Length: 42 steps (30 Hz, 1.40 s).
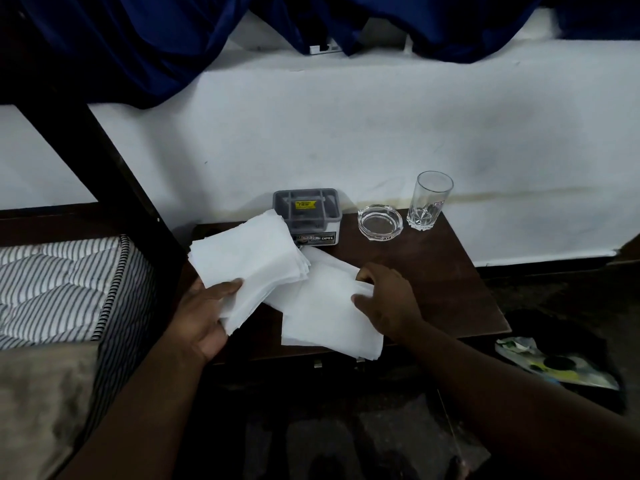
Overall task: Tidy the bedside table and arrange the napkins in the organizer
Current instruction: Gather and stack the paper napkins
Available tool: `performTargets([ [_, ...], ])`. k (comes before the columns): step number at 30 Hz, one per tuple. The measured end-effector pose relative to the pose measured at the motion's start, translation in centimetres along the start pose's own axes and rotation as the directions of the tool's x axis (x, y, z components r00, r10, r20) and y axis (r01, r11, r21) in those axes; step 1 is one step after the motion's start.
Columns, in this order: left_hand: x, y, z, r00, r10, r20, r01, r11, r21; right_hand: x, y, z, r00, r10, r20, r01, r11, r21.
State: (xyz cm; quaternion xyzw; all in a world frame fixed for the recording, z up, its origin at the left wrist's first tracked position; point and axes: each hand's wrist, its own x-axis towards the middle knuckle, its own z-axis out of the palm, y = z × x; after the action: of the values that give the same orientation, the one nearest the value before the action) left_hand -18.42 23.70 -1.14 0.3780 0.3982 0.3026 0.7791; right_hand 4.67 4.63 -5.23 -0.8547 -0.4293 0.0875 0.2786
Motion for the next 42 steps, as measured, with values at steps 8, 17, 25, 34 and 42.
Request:
performTargets([
  [8, 0.1, -0.1, -0.1, 0.999, -0.015, -0.036, 0.015, 1.000, -0.010, 0.6, -1.2, -1.7, 0.991, 0.133, -0.016, -0.117, 0.919, 0.376],
  [17, -0.9, 0.3, 0.2, 0.998, 0.031, 0.052, -0.031, 0.999, -0.015, 2.6, -4.7, -11.7, 0.981, 0.194, 0.000, -0.132, 0.667, 0.734],
  [25, -2.9, 0.6, 1.4, 0.981, -0.011, 0.195, 0.000, 0.998, 0.057, 3.8, -8.8, -16.6, 0.973, 0.070, 0.220, -0.226, 0.481, 0.847],
  [34, -4.1, 0.8, 2.8, 0.945, -0.068, 0.319, 0.065, 0.998, 0.019, 2.8, -12.1, -12.3, 0.933, 0.064, 0.355, -0.349, 0.415, 0.840],
  [42, -4.1, 0.7, 3.3, 0.910, -0.067, 0.409, 0.111, 0.990, -0.084, 3.5, -12.0, -8.0, 0.938, 0.169, 0.301, -0.342, 0.578, 0.741],
])
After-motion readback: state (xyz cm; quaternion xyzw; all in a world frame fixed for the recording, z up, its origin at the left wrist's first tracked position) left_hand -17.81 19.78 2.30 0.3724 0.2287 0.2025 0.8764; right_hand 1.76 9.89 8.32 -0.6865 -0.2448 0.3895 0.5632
